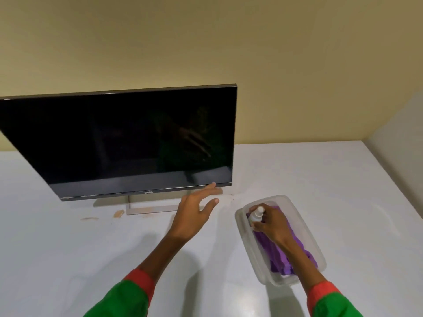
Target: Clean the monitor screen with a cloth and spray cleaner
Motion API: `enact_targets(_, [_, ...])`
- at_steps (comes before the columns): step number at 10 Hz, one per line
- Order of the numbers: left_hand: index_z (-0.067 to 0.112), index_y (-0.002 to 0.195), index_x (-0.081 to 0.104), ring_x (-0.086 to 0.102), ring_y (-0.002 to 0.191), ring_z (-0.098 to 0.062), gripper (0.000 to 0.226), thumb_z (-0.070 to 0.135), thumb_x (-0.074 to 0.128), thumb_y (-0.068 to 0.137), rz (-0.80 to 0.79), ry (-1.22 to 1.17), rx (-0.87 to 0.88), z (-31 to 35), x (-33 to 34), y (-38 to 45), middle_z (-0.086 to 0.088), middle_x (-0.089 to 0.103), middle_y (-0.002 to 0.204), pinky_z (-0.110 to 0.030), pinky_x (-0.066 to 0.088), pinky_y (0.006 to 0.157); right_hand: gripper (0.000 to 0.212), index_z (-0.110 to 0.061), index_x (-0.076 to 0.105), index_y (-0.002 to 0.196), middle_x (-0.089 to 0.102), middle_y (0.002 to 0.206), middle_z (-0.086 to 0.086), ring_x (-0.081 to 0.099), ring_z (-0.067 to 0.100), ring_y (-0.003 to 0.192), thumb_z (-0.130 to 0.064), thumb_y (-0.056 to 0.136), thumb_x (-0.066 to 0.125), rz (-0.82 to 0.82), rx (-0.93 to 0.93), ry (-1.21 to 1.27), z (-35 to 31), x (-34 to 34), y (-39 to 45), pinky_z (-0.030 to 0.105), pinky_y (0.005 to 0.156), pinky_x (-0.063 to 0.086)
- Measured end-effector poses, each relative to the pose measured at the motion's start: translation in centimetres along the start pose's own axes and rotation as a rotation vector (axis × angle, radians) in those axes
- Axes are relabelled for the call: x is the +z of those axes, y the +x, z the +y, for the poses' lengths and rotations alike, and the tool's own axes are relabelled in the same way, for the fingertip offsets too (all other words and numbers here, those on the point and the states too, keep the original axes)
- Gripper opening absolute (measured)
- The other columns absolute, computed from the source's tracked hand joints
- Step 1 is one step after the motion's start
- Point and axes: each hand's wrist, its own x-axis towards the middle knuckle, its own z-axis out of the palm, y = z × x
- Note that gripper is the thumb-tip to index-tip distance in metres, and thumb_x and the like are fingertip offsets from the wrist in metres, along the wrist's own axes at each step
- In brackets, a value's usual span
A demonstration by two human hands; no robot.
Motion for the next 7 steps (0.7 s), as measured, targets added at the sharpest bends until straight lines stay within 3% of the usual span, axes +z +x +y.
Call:
enact_targets(1, [0.028,0.118,0.059,0.041,0.116,0.003,0.03,0.027,0.056,0.089,0.07,0.076,0.024,-0.9,-2.1,-0.8,0.025,0.04,0.129,-0.015,0.034,0.096,0.034,-0.013,0.067,0.102,0.071,0.09,0.007,0.068,0.027,0.088,0.005,0.073,0.07,-0.001,0.016,0.018,0.1,0.8,0.4,0.046,0.075,0.059])
enact_targets(2, [0.027,0.121,0.057,0.042,0.12,0.002,0.031,0.025,0.053,0.091,0.138,0.161,0.106,-1.5,-5.3,-1.7,0.021,0.039,0.137,-0.002,0.029,0.093,0.029,-0.019,0.064,0.102,0.07,0.088,0.003,0.068,0.026,0.086,0.0,0.08,0.068,0.042,0.004,-0.002,-0.5,1.7,0.7,0.039,0.072,0.06])
enact_targets(3, [0.027,0.124,0.055,0.043,0.123,-0.003,0.033,0.025,0.052,0.091,0.179,0.217,0.157,-1.7,-7.1,-2.1,0.017,0.037,0.142,-0.016,0.033,0.1,0.024,-0.016,0.061,0.108,0.071,0.09,0.012,0.067,0.03,0.083,-0.007,0.085,0.064,0.093,0.0,-0.106,-0.9,2.2,0.7,0.046,0.075,0.057])
enact_targets(4, [0.027,0.127,0.051,0.043,0.125,-0.01,0.036,0.024,0.052,0.091,0.231,0.273,0.206,-1.7,-9.3,-2.6,0.013,0.036,0.144,-0.029,0.037,0.101,0.043,-0.008,0.053,0.123,0.068,0.103,0.017,0.064,0.03,0.086,-0.001,0.082,0.067,0.166,0.025,-0.185,-0.9,2.8,0.3,0.035,0.075,0.054])
enact_targets(5, [0.027,0.129,0.05,0.042,0.126,-0.011,0.037,0.023,0.052,0.091,0.251,0.284,0.252,-1.7,-10.6,-2.8,0.013,0.035,0.143,-0.03,0.037,0.101,0.056,-0.008,0.048,0.127,0.065,0.105,0.011,0.059,0.019,0.082,0.003,0.078,0.071,0.208,0.075,-0.122,-1.3,2.8,-0.5,0.009,0.066,0.047])
enact_targets(6, [0.022,0.128,0.051,0.041,0.126,-0.011,0.038,0.019,0.054,0.09,0.304,0.298,0.3,-1.4,-12.5,-2.8,0.012,0.035,0.141,-0.029,0.038,0.1,0.066,-0.009,0.044,0.133,0.065,0.108,0.015,0.056,0.018,0.08,0.004,0.076,0.073,0.289,0.131,-0.079,-2.4,2.4,-1.4,0.003,0.059,0.039])
enact_targets(7, [0.019,0.127,0.052,0.041,0.127,-0.013,0.038,0.016,0.056,0.089,0.34,0.336,0.352,-1.4,-13.5,-2.9,0.01,0.036,0.14,-0.03,0.04,0.098,0.063,-0.008,0.046,0.132,0.065,0.111,0.018,0.058,0.021,0.084,0.004,0.076,0.073,0.316,0.135,-0.06,-2.8,2.2,-1.8,0.018,0.07,0.044])
